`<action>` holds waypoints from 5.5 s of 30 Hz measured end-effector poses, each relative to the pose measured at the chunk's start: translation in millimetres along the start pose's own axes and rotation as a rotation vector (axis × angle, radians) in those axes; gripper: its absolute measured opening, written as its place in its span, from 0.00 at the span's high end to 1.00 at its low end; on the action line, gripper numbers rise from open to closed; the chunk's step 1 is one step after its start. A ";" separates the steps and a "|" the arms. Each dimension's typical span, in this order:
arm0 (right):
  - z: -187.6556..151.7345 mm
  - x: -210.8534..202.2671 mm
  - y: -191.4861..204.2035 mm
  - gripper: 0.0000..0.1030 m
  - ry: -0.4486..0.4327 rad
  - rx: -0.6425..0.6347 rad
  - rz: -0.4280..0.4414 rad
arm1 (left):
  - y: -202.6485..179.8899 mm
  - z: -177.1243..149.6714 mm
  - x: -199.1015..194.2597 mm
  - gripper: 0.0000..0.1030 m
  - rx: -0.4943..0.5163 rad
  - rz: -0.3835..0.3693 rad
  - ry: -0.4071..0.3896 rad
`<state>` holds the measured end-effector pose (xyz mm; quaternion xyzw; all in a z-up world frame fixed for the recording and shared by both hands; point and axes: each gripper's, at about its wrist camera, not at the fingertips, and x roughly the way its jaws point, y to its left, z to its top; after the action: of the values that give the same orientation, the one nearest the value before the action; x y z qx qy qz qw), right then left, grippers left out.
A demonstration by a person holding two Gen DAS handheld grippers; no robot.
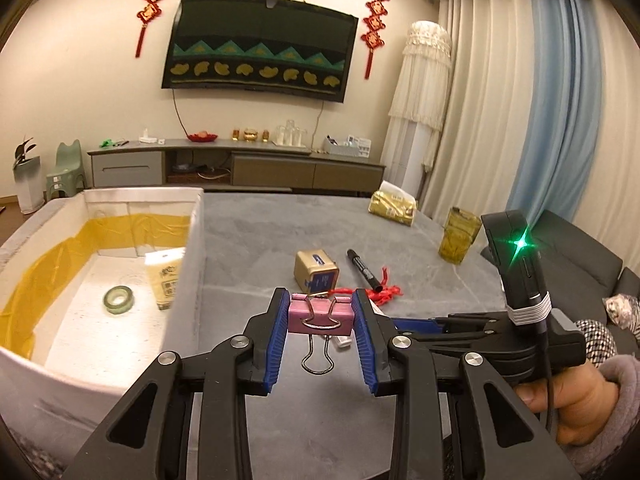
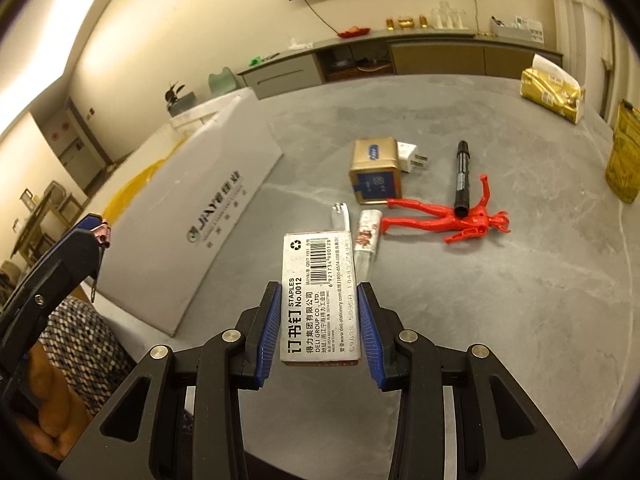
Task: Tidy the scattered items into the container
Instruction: 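Carry the staple box and binder clip with both tools over the white box, then open the right tool and left tool to drop staple box and clip into the box, then withdraw both open tools from the white box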
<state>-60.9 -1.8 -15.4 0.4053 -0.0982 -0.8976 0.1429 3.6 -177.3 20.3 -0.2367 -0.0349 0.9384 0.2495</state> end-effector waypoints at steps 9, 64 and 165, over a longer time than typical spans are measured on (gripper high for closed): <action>-3.3 -25.8 43.8 0.61 -0.054 -0.077 0.041 | 7.5 6.3 -44.9 0.68 -0.034 0.025 -0.065; 99.3 16.5 203.5 0.61 0.032 -0.409 0.150 | 201.4 74.4 -17.0 0.68 -0.409 0.241 0.083; 136.5 93.9 193.4 0.60 0.358 -0.523 0.057 | 185.5 74.6 12.9 0.46 -0.350 0.240 0.234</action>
<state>-189.0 -206.9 64.4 0.5036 0.1512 -0.8024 0.2823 -124.5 -329.1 46.8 -0.3857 -0.1395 0.9072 0.0938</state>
